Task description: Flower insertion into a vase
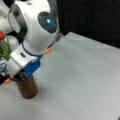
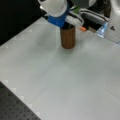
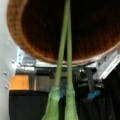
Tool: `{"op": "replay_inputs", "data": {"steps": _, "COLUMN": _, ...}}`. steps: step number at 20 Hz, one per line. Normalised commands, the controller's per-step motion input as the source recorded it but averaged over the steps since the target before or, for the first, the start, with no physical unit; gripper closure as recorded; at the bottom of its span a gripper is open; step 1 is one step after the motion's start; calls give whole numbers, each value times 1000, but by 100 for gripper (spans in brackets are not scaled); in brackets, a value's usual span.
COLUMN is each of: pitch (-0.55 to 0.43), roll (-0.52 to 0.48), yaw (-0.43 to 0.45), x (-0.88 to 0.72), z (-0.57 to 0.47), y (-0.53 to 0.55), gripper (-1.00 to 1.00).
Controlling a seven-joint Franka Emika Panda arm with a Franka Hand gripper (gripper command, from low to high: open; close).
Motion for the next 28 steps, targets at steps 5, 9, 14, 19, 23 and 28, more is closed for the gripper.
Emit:
{"op": "replay_inputs", "data": {"steps": 5, "pitch": -686, "roll": 212, "yaw": 4, "x": -293, "z": -31, "y": 244, "gripper": -100}}
{"op": "replay_inputs", "data": {"steps": 9, "pitch": -461, "roll": 167, "yaw": -17, "x": -212, "z": -119, "y": 284, "gripper": -100}}
{"op": "replay_inputs", "data": {"steps": 14, "pitch": -304, "roll": 32, "yaw": -30, "x": 123, "z": -149, "y": 420, "gripper": -100}}
{"op": "replay_inputs", "data": {"steps": 19, "pitch": -154, "roll": -59, "yaw": -88, "x": 408, "z": -193, "y": 668, "gripper": -100}}
{"op": "replay_inputs", "data": {"steps": 23, "pitch": 12, "roll": -62, "yaw": -129, "x": 378, "z": -66, "y": 533, "gripper": -100}}
{"op": "replay_inputs", "data": {"steps": 28, "pitch": 108, "roll": -31, "yaw": -96, "x": 378, "z": 94, "y": 218, "gripper": -100}}
